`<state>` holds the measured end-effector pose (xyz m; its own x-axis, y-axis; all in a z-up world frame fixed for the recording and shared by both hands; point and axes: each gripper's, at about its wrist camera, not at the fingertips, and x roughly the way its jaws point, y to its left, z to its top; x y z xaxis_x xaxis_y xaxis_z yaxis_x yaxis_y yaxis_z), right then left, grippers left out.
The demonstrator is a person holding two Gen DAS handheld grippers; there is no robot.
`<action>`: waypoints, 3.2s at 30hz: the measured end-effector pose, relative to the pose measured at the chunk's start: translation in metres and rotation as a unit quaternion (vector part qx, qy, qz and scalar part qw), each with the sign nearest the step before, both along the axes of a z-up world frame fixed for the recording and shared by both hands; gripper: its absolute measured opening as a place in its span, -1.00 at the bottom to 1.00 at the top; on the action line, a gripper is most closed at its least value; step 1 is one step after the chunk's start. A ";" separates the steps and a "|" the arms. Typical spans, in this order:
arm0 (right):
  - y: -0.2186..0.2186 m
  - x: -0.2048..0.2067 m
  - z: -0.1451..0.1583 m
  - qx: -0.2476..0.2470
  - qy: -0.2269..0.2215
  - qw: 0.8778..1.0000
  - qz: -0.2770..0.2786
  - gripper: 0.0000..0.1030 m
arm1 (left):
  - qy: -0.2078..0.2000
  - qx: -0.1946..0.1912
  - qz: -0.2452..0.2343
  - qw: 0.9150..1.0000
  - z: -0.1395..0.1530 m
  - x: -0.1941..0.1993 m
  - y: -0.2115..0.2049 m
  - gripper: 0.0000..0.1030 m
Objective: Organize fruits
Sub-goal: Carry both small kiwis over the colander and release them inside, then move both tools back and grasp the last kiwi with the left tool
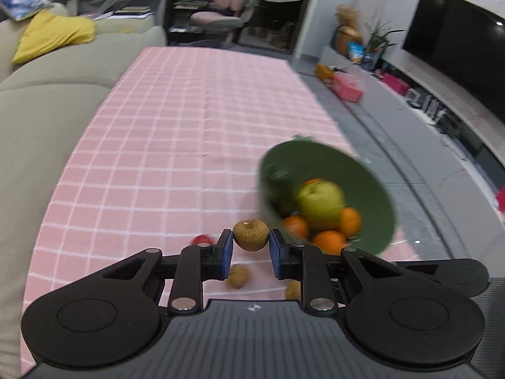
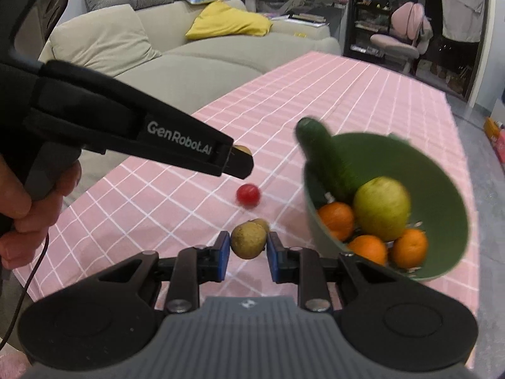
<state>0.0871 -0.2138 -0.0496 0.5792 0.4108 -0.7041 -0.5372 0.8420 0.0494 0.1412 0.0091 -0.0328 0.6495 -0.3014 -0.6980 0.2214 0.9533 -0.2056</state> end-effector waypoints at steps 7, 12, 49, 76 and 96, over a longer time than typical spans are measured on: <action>-0.033 0.003 0.019 -0.025 -0.024 0.999 -0.038 -0.59 | -0.017 0.005 -0.048 0.999 0.012 0.002 -0.037 -0.47; -0.059 0.013 0.031 -0.049 -0.041 0.996 -0.065 -0.59 | -0.021 0.021 -0.079 0.996 0.012 0.009 -0.061 -0.47; -0.084 0.067 0.000 -0.153 0.025 0.987 -0.051 -0.58 | 0.089 0.057 -0.134 0.985 -0.032 0.051 -0.110 -0.27; -0.044 0.017 0.041 -0.039 -0.047 0.991 -0.120 0.23 | 0.009 0.044 -0.026 0.999 0.012 0.002 -0.017 0.03; 0.015 -0.005 -0.030 -0.065 0.027 0.997 -0.026 -0.33 | 0.080 0.016 -0.022 0.996 -0.056 -0.005 0.003 -0.08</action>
